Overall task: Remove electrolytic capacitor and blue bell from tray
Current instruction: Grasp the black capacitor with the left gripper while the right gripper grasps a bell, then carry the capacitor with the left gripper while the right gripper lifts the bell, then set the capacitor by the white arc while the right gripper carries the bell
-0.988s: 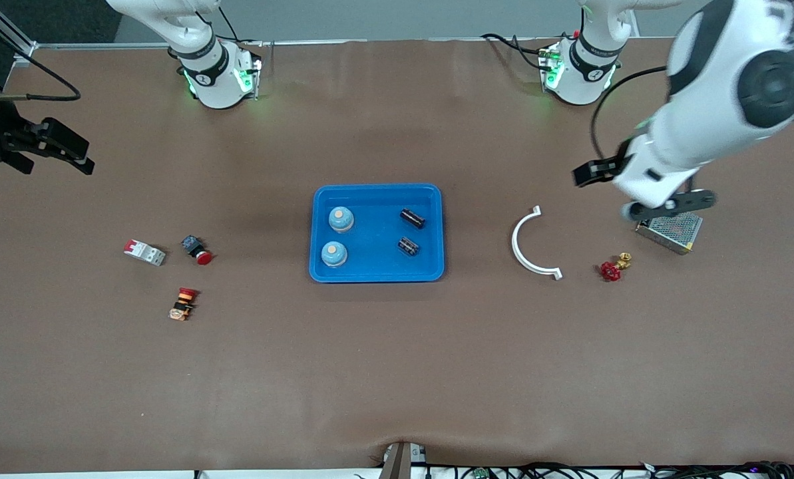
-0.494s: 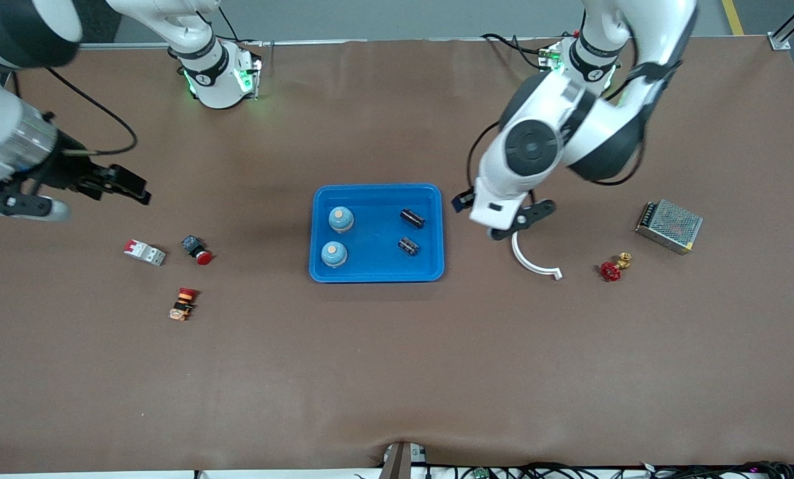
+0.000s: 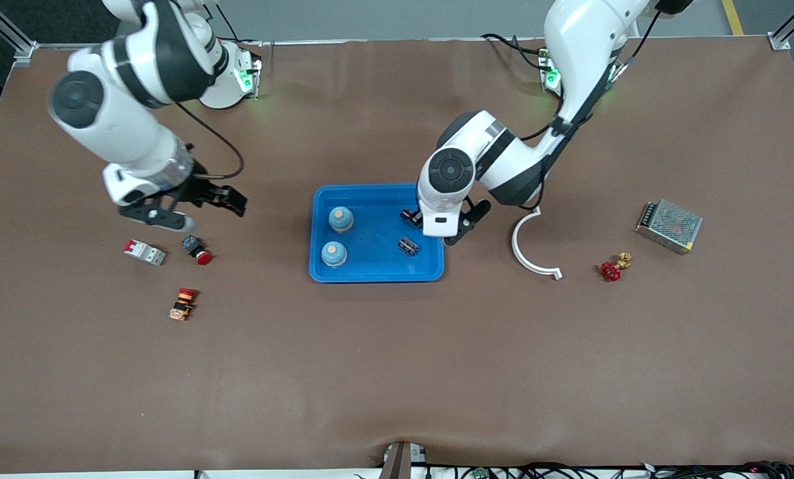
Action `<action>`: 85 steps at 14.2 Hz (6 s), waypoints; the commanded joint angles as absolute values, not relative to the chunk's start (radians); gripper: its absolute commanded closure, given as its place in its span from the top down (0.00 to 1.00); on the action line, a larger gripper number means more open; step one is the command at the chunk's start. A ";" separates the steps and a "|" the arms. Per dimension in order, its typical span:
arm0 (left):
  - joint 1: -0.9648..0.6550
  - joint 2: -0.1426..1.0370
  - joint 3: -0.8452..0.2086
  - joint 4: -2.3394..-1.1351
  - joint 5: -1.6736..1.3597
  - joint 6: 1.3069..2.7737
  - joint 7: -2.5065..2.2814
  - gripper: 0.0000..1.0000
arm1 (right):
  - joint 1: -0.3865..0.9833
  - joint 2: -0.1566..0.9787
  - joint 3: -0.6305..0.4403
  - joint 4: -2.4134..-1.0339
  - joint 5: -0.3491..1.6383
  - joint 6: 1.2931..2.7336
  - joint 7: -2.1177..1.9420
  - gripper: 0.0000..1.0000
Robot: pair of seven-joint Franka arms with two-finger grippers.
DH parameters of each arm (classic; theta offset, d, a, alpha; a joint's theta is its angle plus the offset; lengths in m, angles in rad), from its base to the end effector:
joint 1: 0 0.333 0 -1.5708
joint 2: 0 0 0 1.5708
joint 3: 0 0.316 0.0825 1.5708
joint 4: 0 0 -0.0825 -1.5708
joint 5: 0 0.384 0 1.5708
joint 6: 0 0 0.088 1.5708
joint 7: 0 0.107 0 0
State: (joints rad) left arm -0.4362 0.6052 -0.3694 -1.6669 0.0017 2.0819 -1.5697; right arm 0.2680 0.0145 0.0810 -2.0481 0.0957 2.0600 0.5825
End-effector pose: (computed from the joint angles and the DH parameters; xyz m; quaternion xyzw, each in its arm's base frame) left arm 0.4777 -0.4601 0.2624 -0.9119 -0.3898 0.1251 0.0307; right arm 0.5174 0.1935 0.4322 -0.9894 0.1387 0.0204 0.0376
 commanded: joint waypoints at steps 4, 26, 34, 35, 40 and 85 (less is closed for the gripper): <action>-0.479 0.709 -0.365 -1.663 0.095 2.229 -1.792 0.72 | 0.373 0.136 0.071 -2.088 0.080 2.256 0.727 1.00; -0.312 0.416 -0.361 -1.661 0.132 1.869 -1.499 0.00 | 0.511 0.526 0.058 -1.971 0.040 2.595 0.960 1.00; -0.033 0.302 -0.367 -1.816 0.133 1.790 -1.091 0.00 | 0.529 0.597 0.058 -1.905 -0.020 2.594 1.047 1.00; -0.005 0.296 -0.367 -1.839 0.133 1.793 -1.048 0.00 | 0.529 0.606 0.058 -1.896 -0.040 2.594 1.067 1.00; 0.064 0.307 -0.367 -1.992 0.192 1.975 -1.012 0.00 | 0.543 0.621 0.060 -1.881 -0.058 2.586 1.104 1.00; -0.360 0.747 -0.456 -1.575 0.192 2.271 -1.877 1.00 | -0.133 0.609 0.061 -1.776 -0.055 2.373 -0.348 0.00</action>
State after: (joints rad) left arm -0.2969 0.7043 -0.4954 -1.6306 0.1743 2.2371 -1.8239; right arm -0.0934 0.6260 0.0404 -1.7082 -0.0489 2.3042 -0.3005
